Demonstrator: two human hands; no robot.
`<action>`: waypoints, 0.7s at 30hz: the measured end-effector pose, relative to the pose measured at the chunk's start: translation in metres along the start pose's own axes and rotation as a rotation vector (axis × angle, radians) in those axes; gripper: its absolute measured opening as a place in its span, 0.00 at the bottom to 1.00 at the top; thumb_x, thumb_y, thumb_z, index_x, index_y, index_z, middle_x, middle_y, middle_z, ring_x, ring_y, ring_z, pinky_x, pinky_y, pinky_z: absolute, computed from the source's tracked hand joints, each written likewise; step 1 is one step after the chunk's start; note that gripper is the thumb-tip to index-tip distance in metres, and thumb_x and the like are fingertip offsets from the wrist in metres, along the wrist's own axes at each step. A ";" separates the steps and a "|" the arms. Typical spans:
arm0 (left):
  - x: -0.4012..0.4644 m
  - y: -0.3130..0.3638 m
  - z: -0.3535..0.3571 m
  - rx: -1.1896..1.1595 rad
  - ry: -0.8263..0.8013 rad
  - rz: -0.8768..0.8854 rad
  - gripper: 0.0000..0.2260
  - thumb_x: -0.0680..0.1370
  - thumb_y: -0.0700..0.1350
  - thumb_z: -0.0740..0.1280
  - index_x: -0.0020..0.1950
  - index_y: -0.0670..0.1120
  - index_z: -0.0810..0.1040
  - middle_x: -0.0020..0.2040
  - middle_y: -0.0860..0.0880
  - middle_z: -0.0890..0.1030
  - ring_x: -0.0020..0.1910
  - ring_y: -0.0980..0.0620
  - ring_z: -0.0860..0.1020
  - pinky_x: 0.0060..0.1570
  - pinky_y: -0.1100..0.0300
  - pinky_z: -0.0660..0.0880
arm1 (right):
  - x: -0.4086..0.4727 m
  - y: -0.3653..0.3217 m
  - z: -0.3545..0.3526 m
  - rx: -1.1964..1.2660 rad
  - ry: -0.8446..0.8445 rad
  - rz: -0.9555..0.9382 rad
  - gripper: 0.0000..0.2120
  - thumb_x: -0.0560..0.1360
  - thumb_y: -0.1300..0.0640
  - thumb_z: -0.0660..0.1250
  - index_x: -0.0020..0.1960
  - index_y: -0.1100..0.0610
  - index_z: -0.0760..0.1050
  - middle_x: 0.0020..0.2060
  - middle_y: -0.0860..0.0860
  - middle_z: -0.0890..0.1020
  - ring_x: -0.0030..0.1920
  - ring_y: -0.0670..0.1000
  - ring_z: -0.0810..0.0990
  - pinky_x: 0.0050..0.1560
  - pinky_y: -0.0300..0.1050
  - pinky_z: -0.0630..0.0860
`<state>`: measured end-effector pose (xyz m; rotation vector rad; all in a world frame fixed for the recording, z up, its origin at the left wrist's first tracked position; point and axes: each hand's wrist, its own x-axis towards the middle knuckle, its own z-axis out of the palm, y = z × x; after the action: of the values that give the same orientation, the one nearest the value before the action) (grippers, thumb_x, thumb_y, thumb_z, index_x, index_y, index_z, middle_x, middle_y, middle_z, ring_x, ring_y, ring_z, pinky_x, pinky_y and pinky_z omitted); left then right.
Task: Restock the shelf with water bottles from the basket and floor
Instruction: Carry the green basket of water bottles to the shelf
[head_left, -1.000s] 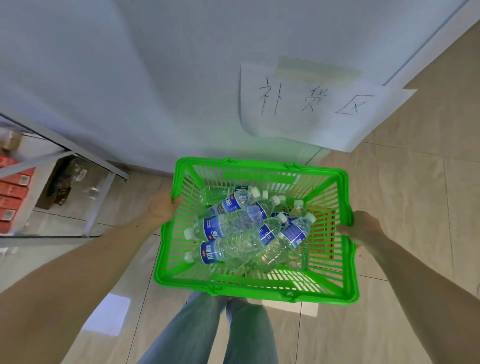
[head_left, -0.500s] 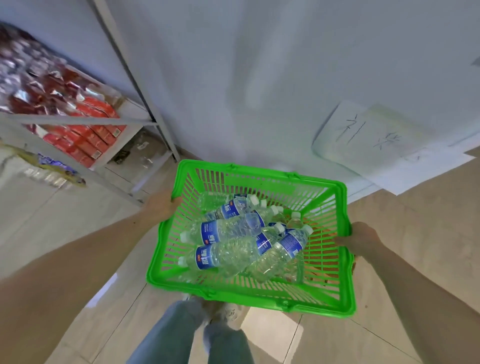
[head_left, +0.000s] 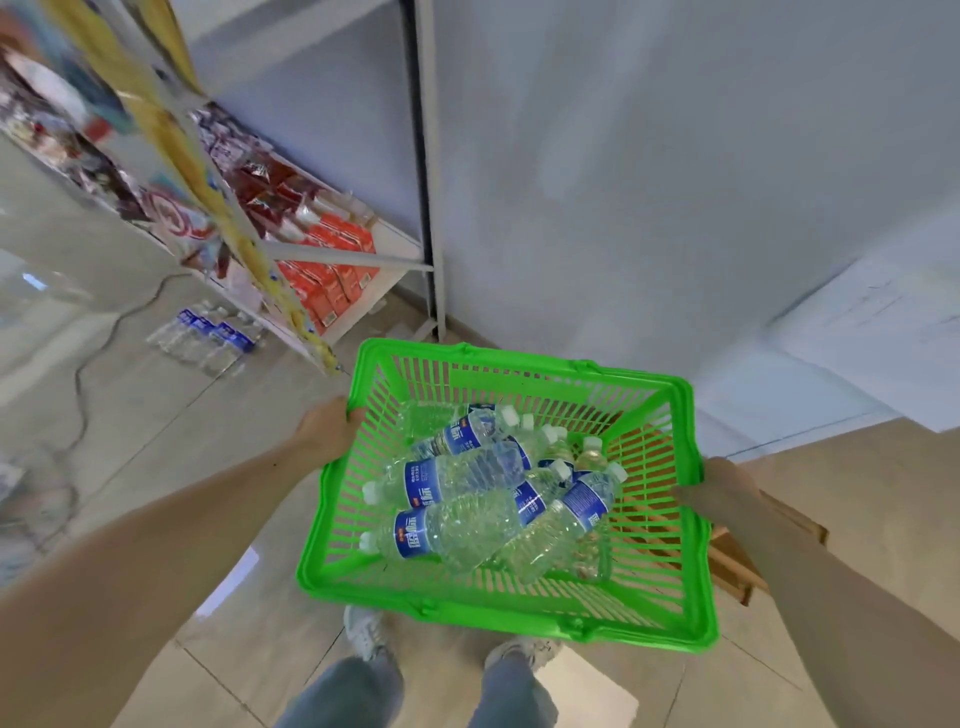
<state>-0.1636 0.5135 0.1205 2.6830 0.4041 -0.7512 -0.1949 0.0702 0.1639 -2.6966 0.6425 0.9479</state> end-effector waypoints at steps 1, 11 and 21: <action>0.002 -0.014 -0.006 0.009 0.001 0.004 0.18 0.83 0.51 0.53 0.55 0.37 0.71 0.51 0.37 0.79 0.51 0.39 0.78 0.50 0.53 0.72 | -0.006 -0.012 0.008 0.010 0.001 0.000 0.13 0.73 0.54 0.69 0.53 0.60 0.77 0.45 0.55 0.81 0.47 0.55 0.79 0.43 0.43 0.74; -0.004 -0.142 -0.036 -0.044 0.015 -0.097 0.16 0.82 0.50 0.55 0.52 0.38 0.73 0.49 0.38 0.79 0.51 0.40 0.77 0.48 0.54 0.72 | -0.042 -0.118 0.052 0.019 -0.062 -0.038 0.10 0.71 0.56 0.70 0.35 0.56 0.72 0.40 0.55 0.80 0.43 0.54 0.79 0.46 0.46 0.77; 0.015 -0.261 -0.068 -0.091 -0.019 -0.102 0.14 0.82 0.51 0.54 0.46 0.42 0.69 0.42 0.44 0.75 0.41 0.46 0.74 0.41 0.57 0.69 | -0.084 -0.226 0.092 -0.069 -0.062 -0.016 0.12 0.72 0.53 0.70 0.48 0.62 0.76 0.44 0.55 0.79 0.52 0.56 0.81 0.51 0.47 0.77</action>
<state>-0.2123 0.7789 0.1072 2.5852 0.5608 -0.7672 -0.1979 0.3282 0.1586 -2.7157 0.5859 1.0637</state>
